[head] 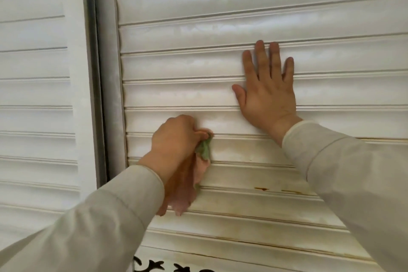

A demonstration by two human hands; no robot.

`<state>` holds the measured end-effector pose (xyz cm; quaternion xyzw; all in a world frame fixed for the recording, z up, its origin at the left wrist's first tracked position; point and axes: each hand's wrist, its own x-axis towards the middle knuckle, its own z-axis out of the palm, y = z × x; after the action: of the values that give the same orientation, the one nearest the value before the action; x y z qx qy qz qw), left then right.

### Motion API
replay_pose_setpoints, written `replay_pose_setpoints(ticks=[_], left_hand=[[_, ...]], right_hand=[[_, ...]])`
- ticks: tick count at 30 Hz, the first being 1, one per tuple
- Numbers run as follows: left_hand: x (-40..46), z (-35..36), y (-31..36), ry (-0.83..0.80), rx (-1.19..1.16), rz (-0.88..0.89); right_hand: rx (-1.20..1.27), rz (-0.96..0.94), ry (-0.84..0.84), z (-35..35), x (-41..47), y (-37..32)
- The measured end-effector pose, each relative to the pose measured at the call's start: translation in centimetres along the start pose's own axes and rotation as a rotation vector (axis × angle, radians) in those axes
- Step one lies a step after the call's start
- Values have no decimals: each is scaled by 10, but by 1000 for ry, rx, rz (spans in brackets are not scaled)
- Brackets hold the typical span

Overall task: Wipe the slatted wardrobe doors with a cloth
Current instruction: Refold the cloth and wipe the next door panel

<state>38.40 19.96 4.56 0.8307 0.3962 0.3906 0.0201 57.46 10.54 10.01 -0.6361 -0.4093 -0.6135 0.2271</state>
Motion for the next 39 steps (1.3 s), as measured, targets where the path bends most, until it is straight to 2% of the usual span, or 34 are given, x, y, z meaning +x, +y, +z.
replay_pose_setpoints(ticks=[9,14,18,21,26,35,39], left_hand=[[-8,25,65,-10,0,132],[-7,11,47,-70,-24,41],[-7,-7,12,-79,-6,-40],[-9,-11,1,-67,-3,-38],[-9,-1,20,-45,2,17],[-19,29,102,-26,41,225],[-17,24,82,-27,44,147]], right_hand=[[27,6,-50,1,7,-22],[76,-62,-100,-12,2,-14],[66,70,-62,-23,-16,30],[36,47,-97,-24,-26,49],[-3,51,-130,-17,-23,44],[-14,48,-163,-14,-22,44],[3,43,-165,-16,-22,36]])
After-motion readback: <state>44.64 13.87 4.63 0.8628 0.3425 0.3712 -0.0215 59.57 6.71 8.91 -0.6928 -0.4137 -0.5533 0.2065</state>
